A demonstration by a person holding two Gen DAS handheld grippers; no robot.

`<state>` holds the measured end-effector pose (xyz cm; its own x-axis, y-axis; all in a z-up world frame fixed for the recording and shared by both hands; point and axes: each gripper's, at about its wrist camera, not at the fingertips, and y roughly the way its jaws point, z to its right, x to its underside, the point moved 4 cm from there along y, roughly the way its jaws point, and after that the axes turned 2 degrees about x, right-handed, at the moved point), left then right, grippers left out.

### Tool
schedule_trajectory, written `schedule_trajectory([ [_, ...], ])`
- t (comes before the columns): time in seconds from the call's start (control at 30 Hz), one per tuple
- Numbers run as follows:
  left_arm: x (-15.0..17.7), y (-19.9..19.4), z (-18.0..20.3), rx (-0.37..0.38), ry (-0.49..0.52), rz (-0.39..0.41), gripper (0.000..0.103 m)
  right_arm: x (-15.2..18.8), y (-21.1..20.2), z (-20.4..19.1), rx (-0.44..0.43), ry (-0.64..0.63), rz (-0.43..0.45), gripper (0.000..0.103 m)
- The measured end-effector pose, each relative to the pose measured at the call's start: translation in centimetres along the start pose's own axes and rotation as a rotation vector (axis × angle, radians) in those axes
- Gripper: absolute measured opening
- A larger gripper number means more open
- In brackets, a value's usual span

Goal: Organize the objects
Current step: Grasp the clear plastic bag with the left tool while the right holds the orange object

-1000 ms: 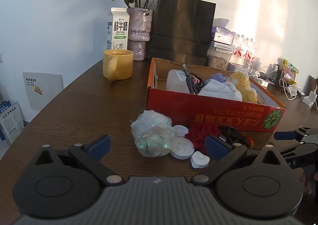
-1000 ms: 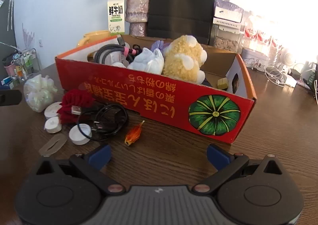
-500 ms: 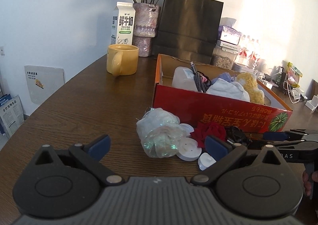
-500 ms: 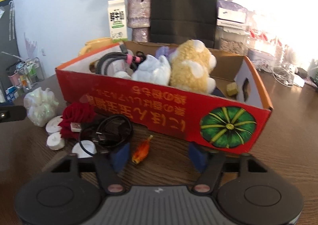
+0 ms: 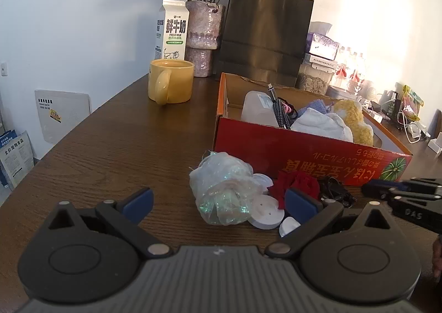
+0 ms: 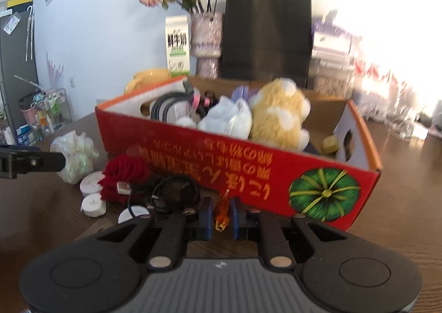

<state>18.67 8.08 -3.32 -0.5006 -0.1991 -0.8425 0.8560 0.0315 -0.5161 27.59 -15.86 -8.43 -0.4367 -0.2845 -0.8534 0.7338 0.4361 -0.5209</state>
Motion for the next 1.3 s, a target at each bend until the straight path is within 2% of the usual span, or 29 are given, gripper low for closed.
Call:
schedule_trajectory([
  [0.23, -0.7, 1.4, 0.0, -0.026, -0.005, 0.002, 0.103, -0.2, -2.8, 0.7, 0.072, 0.018, 0.168, 0.013],
  [0.53, -1.2, 3.3, 0.3, -0.041, -0.042, 0.005, 0.102, -0.4, -2.9, 0.9, 0.064, 0.020, 0.175, 0.013],
  [0.6, -1.2, 3.7, 0.3, -0.042, -0.049, -0.001, 0.089, -0.4, -2.8, 0.9, 0.063, 0.020, 0.174, 0.013],
  [0.67, -1.0, 4.1, 0.3, -0.030, -0.057, -0.024, 0.051, -0.4, -2.9, 0.8, 0.062, 0.019, 0.175, 0.013],
  [0.73, -0.8, 4.1, 0.2, -0.018, -0.064, -0.033, 0.044, -0.4, -2.8, 0.8, 0.059, 0.018, 0.173, 0.013],
  [1.03, -1.0, 2.4, 0.2, -0.014, -0.082, 0.018, 0.042, -0.3, -2.9, 0.7, 0.049, 0.013, 0.173, 0.013],
  [1.3, -2.9, 0.6, 2.1, 0.032, -0.063, 0.092, 0.042, -0.7, -3.6, 0.5, 0.035, 0.012, 0.187, 0.013],
])
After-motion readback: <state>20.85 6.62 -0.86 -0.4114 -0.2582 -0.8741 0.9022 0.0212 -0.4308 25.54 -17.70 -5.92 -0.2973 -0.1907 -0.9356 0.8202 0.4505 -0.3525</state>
